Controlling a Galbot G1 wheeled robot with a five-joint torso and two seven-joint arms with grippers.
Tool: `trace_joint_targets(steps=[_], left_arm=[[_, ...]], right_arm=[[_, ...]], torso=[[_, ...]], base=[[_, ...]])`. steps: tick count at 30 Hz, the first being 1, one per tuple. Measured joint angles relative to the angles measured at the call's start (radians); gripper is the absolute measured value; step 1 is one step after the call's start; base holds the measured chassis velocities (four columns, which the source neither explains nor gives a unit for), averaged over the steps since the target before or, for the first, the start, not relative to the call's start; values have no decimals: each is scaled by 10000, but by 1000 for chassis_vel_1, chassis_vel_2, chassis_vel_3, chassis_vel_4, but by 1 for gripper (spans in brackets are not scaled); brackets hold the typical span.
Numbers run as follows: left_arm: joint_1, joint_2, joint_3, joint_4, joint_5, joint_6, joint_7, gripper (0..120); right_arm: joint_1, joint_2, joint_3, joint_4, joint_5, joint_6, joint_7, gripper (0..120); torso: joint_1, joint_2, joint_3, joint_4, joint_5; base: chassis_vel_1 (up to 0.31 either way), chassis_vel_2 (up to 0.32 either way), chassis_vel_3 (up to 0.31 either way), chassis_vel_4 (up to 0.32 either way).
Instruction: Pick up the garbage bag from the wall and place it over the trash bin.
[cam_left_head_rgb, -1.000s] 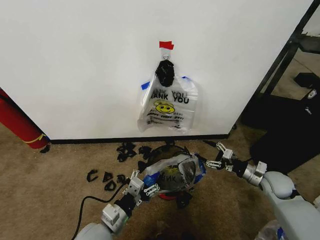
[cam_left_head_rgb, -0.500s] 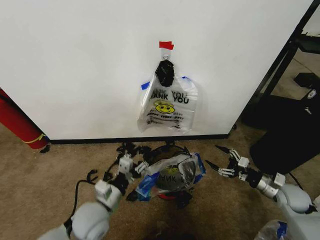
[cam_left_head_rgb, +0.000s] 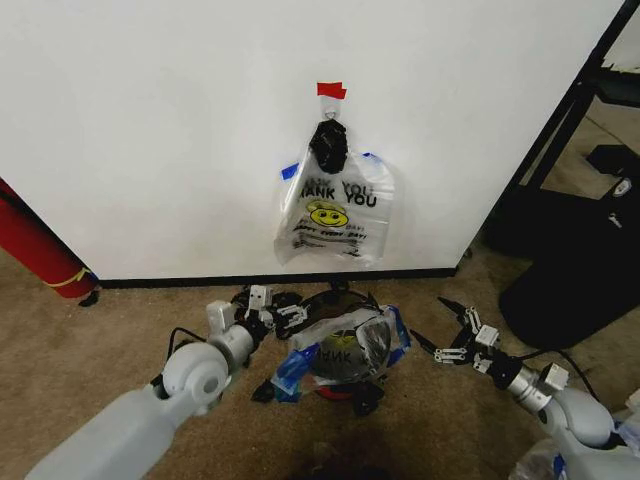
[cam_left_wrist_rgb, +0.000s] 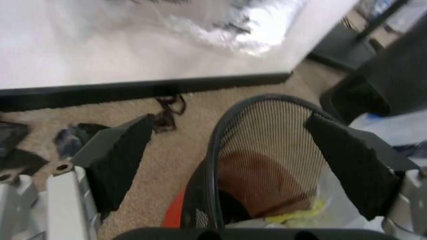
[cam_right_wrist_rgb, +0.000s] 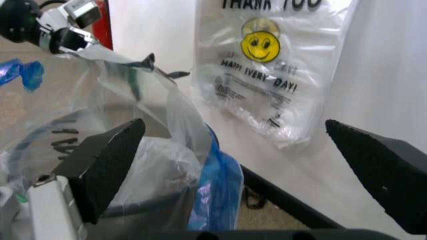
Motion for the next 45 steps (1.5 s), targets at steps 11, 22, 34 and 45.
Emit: trace_joint_targets(steps=[11,22,34,45], left_arm=[[-1194,-277,1346,1325,169,375,588,49],[-1491,-415,1676,1501,124,625,408,10],[-1192,-494,1337,1180,-134,530,-315,3],[913,-1373,-817,-1181,-2025,-489,-4754,3]], right_arm=[[-35,87,14,82,-3,-90,131,100],[-93,90,99,106,-18,-91,218,100],[-95,156,82,140,-33,-107,296,100],[-235,245,86,246,-41,-169,382,100]], torso=[[0,0,0,-3,1],[0,0,-1,-1,0],[0,0,0,-3,0],[-2,0,-1,-2,1]], base=[[0,0,0,0],[0,0,0,0],[0,0,0,0],[0,0,0,0]])
